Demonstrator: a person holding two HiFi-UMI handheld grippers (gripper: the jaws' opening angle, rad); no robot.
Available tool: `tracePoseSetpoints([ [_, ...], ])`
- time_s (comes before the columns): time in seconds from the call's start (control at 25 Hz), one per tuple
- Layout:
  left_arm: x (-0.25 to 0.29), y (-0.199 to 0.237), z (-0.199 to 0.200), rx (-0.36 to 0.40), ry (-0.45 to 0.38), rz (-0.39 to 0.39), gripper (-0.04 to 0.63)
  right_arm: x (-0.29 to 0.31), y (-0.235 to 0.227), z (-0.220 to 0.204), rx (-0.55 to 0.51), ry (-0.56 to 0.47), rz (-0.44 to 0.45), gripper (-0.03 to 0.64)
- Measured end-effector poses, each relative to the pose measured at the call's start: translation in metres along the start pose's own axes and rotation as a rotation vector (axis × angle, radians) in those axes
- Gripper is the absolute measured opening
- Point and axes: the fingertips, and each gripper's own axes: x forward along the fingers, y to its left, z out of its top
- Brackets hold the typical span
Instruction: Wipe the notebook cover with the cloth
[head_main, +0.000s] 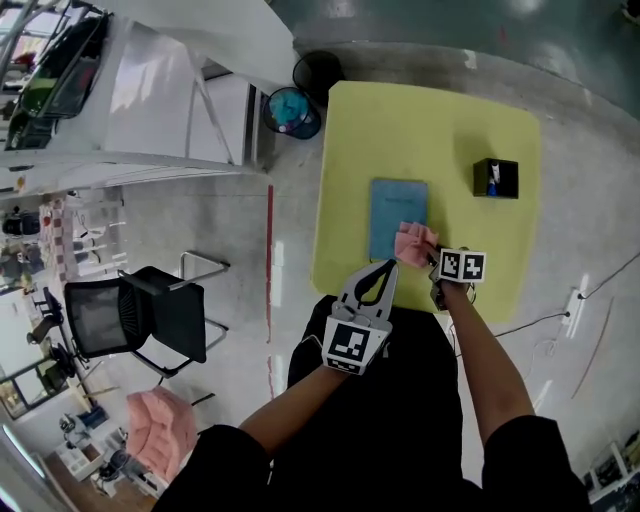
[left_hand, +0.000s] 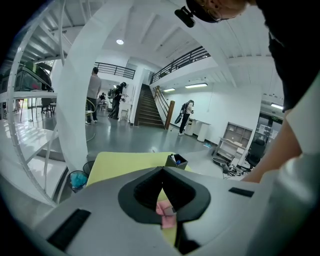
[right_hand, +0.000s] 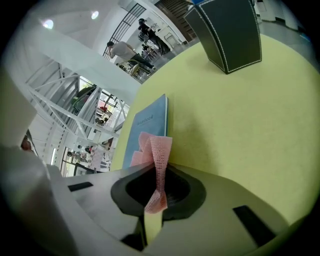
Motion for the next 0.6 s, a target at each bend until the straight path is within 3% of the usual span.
tracePoseSetpoints([
  [0.12, -0.011, 0.005, 0.005, -0.023, -0.006, 0.015, 0.008, -0.010, 0.006, 0.006, 0.017, -0.049, 0.016, 0.038],
  [0.24, -0.032, 0.011, 0.010, -0.022, -0.017, 0.013, 0.008, -0.030, 0.034, 0.014, -0.037, -0.115, 0.050, 0.038],
  [0.44, -0.087, 0.016, 0.031, 0.051, -0.086, -0.024, 0.008, -0.089, 0.112, 0.026, -0.224, -0.273, 0.063, 0.038],
  [0.6, -0.130, 0.026, 0.027, -0.002, -0.067, -0.054, 0.008, -0.152, 0.178, 0.015, -0.250, -0.429, 0.058, 0.038],
])
